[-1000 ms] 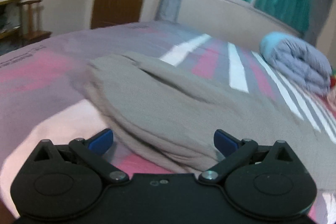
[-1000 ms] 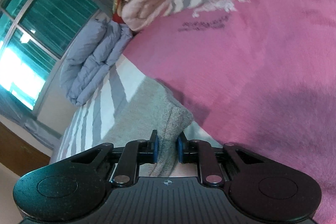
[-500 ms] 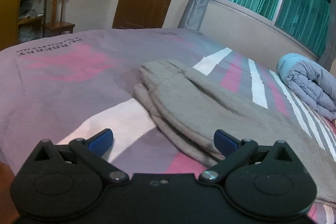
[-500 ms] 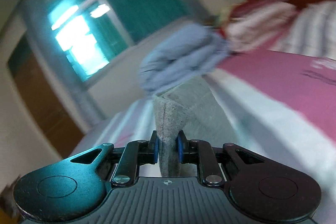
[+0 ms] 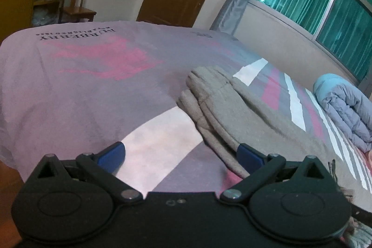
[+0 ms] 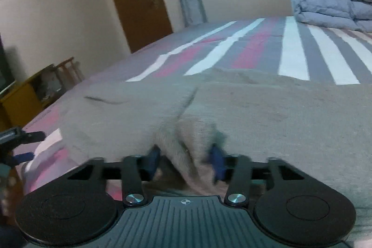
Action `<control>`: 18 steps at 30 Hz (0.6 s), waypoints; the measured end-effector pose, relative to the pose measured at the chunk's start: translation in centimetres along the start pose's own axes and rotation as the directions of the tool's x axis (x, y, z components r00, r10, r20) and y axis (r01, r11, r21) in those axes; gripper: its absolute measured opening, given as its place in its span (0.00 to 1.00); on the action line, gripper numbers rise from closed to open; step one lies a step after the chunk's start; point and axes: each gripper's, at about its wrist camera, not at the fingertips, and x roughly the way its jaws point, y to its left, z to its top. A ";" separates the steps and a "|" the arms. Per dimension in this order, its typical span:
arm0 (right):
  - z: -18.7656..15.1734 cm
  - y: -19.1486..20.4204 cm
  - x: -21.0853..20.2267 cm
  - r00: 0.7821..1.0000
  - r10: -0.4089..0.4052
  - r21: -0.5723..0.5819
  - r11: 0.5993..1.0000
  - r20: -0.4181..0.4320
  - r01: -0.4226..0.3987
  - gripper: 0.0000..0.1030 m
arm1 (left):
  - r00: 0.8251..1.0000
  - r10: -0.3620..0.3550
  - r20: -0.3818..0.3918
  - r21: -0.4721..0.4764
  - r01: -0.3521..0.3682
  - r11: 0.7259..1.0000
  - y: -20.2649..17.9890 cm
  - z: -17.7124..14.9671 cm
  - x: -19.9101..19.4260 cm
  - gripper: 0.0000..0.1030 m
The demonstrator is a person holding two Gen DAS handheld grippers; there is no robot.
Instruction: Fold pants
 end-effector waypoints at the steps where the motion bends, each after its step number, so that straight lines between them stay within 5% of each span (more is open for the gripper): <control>1: 0.1 0.2 -0.2 1.000 0.001 -0.016 1.000 -0.003 -0.001 0.51 | 1.000 0.001 -0.006 0.007 -0.001 1.000 -0.2 0.0 0.2 0.94; 6: 0.8 0.7 -2.6 0.989 0.148 -0.018 0.989 0.026 -0.148 0.50 | 1.000 -0.005 -0.016 0.025 0.005 1.000 -0.6 0.0 0.4 0.94; 10: 1.7 -1.6 -3.3 0.995 0.028 0.135 0.990 0.096 -0.041 0.33 | 1.000 -0.007 -0.018 0.018 0.007 1.000 -0.4 0.2 0.4 0.94; 12: 1.7 -2.8 -2.2 0.996 -0.053 0.218 0.975 0.065 0.038 0.33 | 1.000 -0.001 -0.021 0.022 0.002 1.000 -0.5 0.2 0.4 0.94; 15: 0.4 -3.2 0.4 0.990 0.131 0.318 0.942 -0.052 -0.108 0.32 | 1.000 0.005 -0.024 0.030 -0.004 1.000 -0.7 0.2 0.4 0.94; 18: 0.6 -2.2 -1.1 0.990 0.139 0.280 0.952 -0.023 -0.127 0.33 | 1.000 0.004 -0.025 0.027 -0.004 1.000 -0.8 0.2 0.5 0.94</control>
